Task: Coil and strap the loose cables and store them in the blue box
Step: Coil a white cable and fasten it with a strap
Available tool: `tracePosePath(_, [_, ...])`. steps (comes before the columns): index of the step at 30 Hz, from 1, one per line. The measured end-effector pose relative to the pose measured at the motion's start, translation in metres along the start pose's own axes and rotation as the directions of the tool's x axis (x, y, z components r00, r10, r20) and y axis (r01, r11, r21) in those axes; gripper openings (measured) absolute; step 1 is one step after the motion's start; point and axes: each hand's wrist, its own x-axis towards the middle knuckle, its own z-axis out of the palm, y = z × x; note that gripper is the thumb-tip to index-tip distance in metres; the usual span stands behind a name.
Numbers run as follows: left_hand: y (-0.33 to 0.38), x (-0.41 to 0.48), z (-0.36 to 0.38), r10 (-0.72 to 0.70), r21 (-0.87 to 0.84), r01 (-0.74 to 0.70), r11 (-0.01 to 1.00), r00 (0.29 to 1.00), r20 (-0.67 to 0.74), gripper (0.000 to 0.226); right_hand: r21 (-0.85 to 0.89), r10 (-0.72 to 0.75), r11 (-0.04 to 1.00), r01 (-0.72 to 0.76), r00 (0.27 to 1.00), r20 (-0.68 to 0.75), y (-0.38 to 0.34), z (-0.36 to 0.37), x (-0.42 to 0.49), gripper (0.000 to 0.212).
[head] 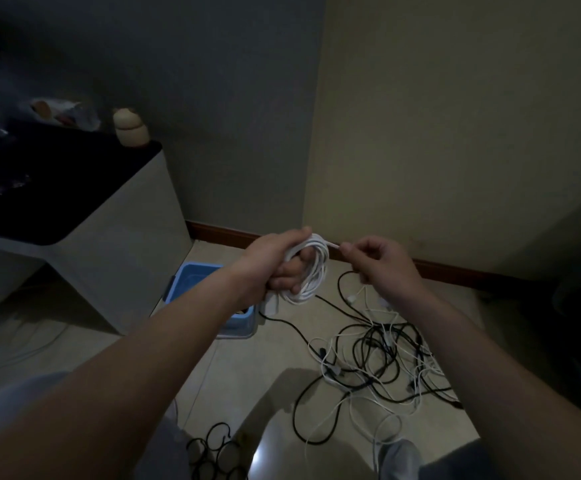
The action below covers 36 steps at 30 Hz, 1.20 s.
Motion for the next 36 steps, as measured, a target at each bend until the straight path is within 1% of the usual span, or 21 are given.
tracePosePath(2, [0.001,-0.001,-0.004,-0.017,-0.136,0.019,0.991,1.0,0.016,0.044,0.009,0.034,0.999,-0.035,0.995,0.089,0.002,0.002,-0.002,0.024])
tracePosePath(5, [0.003,-0.002,-0.011,0.013,-0.33,-0.007,0.944,1.0,0.014,0.037,0.013,0.114,0.993,-0.12,0.968,0.222,0.005,0.009,-0.006,0.026])
tracePosePath(8, [0.006,-0.003,-0.017,0.053,-0.457,-0.061,0.888,0.998,-0.03,0.026,-0.017,0.186,0.982,-0.189,0.941,0.283,0.006,0.018,-0.011,0.023])
tracePosePath(10, [0.005,-0.003,-0.018,0.064,-0.503,-0.088,0.86,0.996,-0.065,0.023,-0.034,0.201,0.979,-0.2,0.93,0.307,0.004,0.022,-0.015,0.022])
tracePosePath(12, [0.004,-0.001,-0.017,0.069,-0.513,-0.115,0.85,0.992,-0.107,0.026,-0.031,0.197,0.98,-0.198,0.925,0.324,0.0,0.027,-0.02,0.023])
tracePosePath(16, [0.003,0.003,-0.013,0.071,-0.475,-0.151,0.867,0.981,-0.182,0.032,-0.036,0.215,0.976,-0.213,0.939,0.27,-0.006,0.041,-0.027,0.025])
tracePosePath(18, [0.003,0.004,-0.01,0.068,-0.453,-0.153,0.878,0.978,-0.198,0.031,-0.028,0.218,0.975,-0.219,0.935,0.279,-0.007,0.046,-0.029,0.026])
tracePosePath(22, [0.0,0.004,-0.007,0.042,-0.455,-0.146,0.879,0.972,-0.231,0.029,0.059,0.225,0.965,-0.254,0.927,0.3,-0.009,0.05,-0.034,0.031])
tracePosePath(25, [-0.002,0.007,-0.006,0.044,-0.426,-0.154,0.892,0.965,-0.258,0.027,0.122,0.24,0.953,-0.278,0.936,0.258,-0.011,0.05,-0.034,0.023])
tracePosePath(28, [-0.004,0.009,-0.005,0.055,-0.375,-0.17,0.911,0.953,-0.299,0.026,0.156,0.222,0.953,-0.262,0.947,0.234,-0.013,0.048,-0.033,0.009])
tracePosePath(29, [-0.004,0.01,-0.005,0.052,-0.368,-0.17,0.914,0.949,-0.31,0.026,0.172,0.216,0.95,-0.259,0.948,0.235,-0.013,0.047,-0.032,0.008])
tracePosePath(32, [-0.004,0.009,-0.005,0.036,-0.392,-0.166,0.905,0.947,-0.318,0.025,0.191,0.181,0.955,-0.228,0.954,0.237,-0.011,0.046,-0.029,0.016])
tracePosePath(36, [0.0,0.007,-0.005,-0.001,-0.465,-0.146,0.873,0.954,-0.3,0.029,0.204,0.075,0.97,-0.13,0.963,0.259,-0.006,0.045,-0.029,0.024])
